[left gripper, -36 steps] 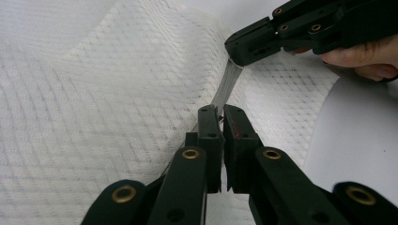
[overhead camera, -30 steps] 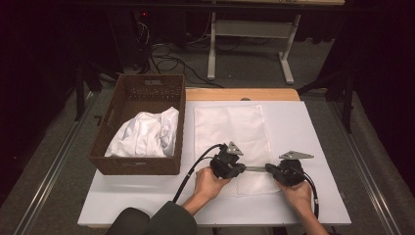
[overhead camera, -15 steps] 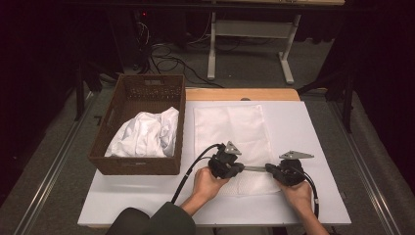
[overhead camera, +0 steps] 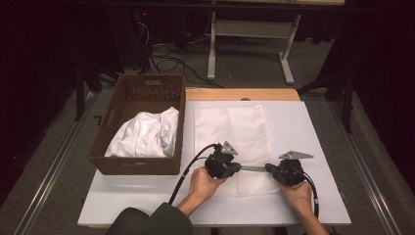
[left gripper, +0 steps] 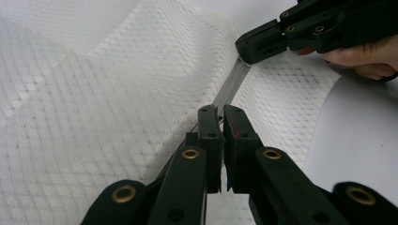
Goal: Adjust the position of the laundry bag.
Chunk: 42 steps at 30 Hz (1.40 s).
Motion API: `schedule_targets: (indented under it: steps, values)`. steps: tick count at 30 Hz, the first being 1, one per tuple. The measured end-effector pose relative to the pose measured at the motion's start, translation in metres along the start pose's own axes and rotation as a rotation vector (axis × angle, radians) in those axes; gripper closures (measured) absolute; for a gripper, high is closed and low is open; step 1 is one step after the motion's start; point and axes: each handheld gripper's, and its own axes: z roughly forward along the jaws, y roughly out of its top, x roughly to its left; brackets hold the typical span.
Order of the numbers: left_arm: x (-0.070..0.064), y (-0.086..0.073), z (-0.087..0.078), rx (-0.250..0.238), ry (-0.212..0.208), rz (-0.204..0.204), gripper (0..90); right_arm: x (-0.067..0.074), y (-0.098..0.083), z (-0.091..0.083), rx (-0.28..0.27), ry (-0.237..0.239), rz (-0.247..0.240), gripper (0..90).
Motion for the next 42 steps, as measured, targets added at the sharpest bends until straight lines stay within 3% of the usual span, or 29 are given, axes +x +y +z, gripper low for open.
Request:
schedule_targets:
  steps: [42]
  values:
    - [0.01, -0.011, -0.016, -0.026, 0.008, -0.031, 86.5, 0.0, 0.0, 0.0, 0.002, -0.001, -0.008, 88.7]
